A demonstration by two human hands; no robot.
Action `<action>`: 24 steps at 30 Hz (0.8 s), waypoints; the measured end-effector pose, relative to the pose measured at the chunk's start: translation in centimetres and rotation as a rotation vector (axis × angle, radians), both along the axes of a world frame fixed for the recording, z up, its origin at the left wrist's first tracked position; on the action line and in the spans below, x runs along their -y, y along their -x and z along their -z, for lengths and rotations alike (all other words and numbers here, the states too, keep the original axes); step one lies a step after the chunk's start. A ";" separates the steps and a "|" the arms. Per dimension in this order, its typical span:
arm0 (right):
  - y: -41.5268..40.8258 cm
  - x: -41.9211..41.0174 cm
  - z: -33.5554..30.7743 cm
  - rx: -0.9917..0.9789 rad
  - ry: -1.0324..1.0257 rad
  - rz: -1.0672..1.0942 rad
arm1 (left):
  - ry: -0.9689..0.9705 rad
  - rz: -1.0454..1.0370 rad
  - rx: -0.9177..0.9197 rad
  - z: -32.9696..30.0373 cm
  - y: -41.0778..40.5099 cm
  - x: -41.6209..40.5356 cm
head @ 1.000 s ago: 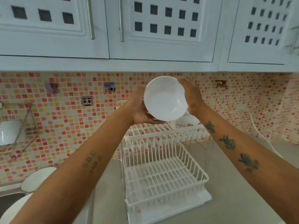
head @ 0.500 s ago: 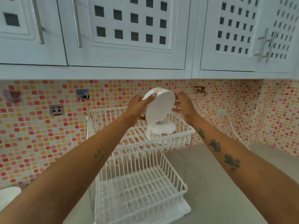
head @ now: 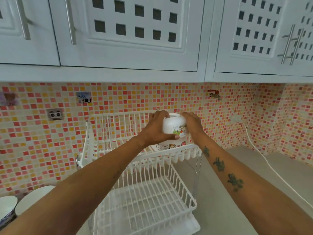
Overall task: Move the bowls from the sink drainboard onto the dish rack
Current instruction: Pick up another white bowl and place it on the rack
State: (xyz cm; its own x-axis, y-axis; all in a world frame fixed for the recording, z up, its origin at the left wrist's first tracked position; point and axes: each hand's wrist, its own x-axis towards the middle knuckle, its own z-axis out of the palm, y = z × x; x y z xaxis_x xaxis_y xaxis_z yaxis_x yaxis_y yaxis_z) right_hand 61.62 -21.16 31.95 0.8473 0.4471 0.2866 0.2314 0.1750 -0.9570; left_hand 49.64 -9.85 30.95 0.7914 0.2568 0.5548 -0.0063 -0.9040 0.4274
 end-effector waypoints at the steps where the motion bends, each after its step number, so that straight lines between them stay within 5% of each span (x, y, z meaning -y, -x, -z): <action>1: -0.1 0.0 0.1 -0.002 0.041 -0.013 | -0.021 0.000 -0.020 0.3 -0.1 -0.1; 24: -1.6 -1.1 2.0 0.132 0.348 -0.021 | -0.082 -0.009 -0.195 2.4 -1.1 -0.6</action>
State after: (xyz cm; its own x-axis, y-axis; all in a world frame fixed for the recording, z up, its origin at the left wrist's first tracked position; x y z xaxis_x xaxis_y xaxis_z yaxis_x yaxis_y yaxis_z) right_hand 63.19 -20.05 30.00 0.8030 0.5538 0.2203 0.3563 -0.1497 -0.9223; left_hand 50.77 -9.24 28.56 0.8837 0.2241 0.4109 0.0770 -0.9356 0.3446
